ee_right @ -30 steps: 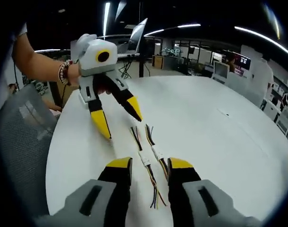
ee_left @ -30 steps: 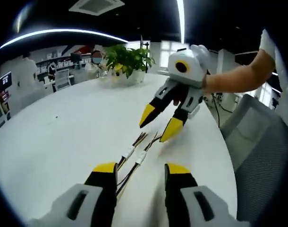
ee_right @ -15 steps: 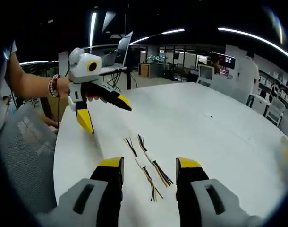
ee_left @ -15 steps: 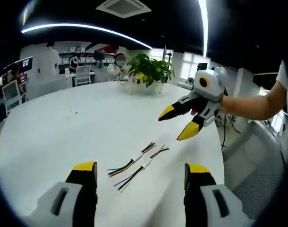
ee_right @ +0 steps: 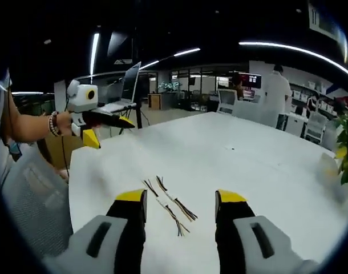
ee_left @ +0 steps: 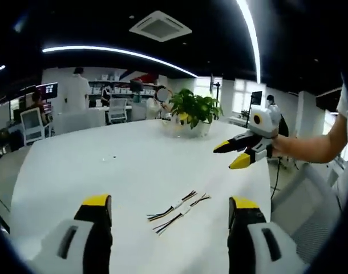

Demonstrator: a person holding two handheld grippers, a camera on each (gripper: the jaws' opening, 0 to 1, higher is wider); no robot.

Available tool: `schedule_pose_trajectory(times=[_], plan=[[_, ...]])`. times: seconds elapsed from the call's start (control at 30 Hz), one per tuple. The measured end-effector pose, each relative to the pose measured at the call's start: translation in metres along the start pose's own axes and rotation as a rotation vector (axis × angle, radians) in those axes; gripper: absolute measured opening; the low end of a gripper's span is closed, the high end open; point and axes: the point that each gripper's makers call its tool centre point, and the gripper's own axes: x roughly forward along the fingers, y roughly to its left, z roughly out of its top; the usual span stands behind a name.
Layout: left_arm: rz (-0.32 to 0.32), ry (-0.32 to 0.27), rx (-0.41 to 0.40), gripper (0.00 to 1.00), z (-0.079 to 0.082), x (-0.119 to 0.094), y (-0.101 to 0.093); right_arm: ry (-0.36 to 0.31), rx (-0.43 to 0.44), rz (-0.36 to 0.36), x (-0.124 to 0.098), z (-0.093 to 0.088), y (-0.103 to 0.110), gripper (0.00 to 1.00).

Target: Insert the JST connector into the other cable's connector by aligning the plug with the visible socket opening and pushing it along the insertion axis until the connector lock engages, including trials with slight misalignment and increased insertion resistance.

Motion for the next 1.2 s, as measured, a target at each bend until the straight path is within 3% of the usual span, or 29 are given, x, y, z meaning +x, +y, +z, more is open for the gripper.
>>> schedule_pose_trajectory(times=[0.17,0.53,0.73,0.97,1.07,1.2], plan=[[0.034,-0.019,-0.022,0.82,0.001,-0.016,0.000,-0.024,0.016,-0.034,-0.021,-0.003,0.002,0.47],[0.144,-0.134,-0.086,0.83,0.011,-0.062,0.007,-0.036,0.042,-0.151,-0.072,-0.014,-0.010,0.47],[0.184,-0.154,-0.063,0.83,0.012,-0.084,0.001,-0.043,0.053,-0.188,-0.095,-0.022,-0.007,0.48],[0.232,-0.153,-0.054,0.84,-0.001,-0.105,-0.013,-0.035,0.071,-0.203,-0.110,-0.034,0.001,0.48],[0.246,-0.170,-0.037,0.83,0.001,-0.113,-0.020,-0.004,0.074,-0.207,-0.112,-0.044,0.000,0.48],[0.238,-0.208,-0.051,0.84,0.006,-0.121,-0.031,-0.019,0.105,-0.213,-0.114,-0.045,0.001,0.48]])
